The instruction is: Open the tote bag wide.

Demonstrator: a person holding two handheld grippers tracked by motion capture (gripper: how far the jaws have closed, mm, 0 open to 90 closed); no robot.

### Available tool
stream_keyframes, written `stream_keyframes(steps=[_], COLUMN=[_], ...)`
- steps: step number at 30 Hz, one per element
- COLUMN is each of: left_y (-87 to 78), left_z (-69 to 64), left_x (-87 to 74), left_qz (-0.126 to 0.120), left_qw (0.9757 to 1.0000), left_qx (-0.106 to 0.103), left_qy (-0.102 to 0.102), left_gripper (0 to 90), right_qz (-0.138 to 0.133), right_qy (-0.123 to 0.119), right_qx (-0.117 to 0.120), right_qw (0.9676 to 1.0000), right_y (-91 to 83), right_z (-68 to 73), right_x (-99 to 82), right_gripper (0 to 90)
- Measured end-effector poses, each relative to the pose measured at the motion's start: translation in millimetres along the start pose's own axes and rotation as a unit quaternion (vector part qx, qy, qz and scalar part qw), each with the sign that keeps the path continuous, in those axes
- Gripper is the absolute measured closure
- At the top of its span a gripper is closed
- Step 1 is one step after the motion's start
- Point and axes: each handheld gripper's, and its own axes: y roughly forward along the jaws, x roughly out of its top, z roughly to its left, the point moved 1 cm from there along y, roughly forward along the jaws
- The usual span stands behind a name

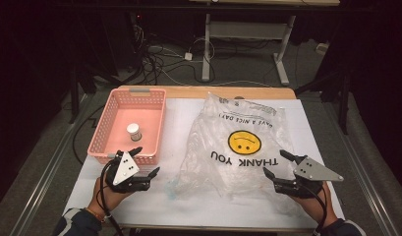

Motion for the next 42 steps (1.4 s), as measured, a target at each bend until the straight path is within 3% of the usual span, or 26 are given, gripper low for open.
stream_keyframes(steps=[15, 20, 23, 26, 30, 32, 35, 38, 40, 42], left_y=[-2.7, -2.6, -2.2, -2.1, -0.9, -0.5, 0.4, 1.0, 1.3, 1.0], left_z=[-4.8, -5.8, -5.1, -4.5, -5.7, -5.9, -6.0, -6.1, -6.6, -7.2], left_x=[-4.5, -3.9, -5.0, -5.4, -5.2, -5.1, -5.6, -5.9, -6.3, -6.5], left_qz=[0.012, 0.012, 0.013, 0.014, 0.015, 0.016, 0.019, 0.019, 0.020, 0.022], left_qw=[0.9998, 0.9996, 0.9997, 0.9997, 0.9996, 0.9996, 0.9995, 0.9995, 0.9994, 0.9993], left_qx=[-0.003, -0.002, -0.003, -0.004, -0.007, -0.008, -0.008, -0.009, -0.011, -0.012], left_qy=[0.019, 0.025, 0.022, 0.020, 0.022, 0.022, 0.023, 0.024, 0.025, 0.028], left_gripper=[17.2, 17.2, 17.2, 17.2, 17.2, 17.2, 17.2, 17.3, 17.3, 17.3], right_qz=[0.006, 0.012, 0.006, 0.009, 0.031, 0.048, 0.072, 0.113, 0.147, 0.154], right_qy=[-0.008, -0.007, 0.005, 0.015, 0.034, 0.058, 0.074, 0.095, 0.110, 0.129], right_qx=[0.000, -0.018, -0.027, -0.054, -0.088, -0.094, -0.107, -0.114, -0.118, -0.112], right_qw=[0.9999, 0.9997, 0.9996, 0.9984, 0.9950, 0.9927, 0.9889, 0.9824, 0.9759, 0.9732], right_y=[2.9, 2.4, -2.2, -4.0, 9.9, 26.6, 52.4, 83.0, 103.5, 114.8], right_z=[0.4, -11.4, -26.8, -46.5, -83.7, -106.8, -133.2, -156.9, -171.2, -179.6], right_x=[0.3, 1.4, 5.6, 10.6, 15.4, 17.0, 16.4, 9.4, -0.1, -7.6], right_gripper=[24.9, 25.4, 27.3, 29.7, 30.8, 30.8, 31.7, 33.6, 36.7, 39.6])
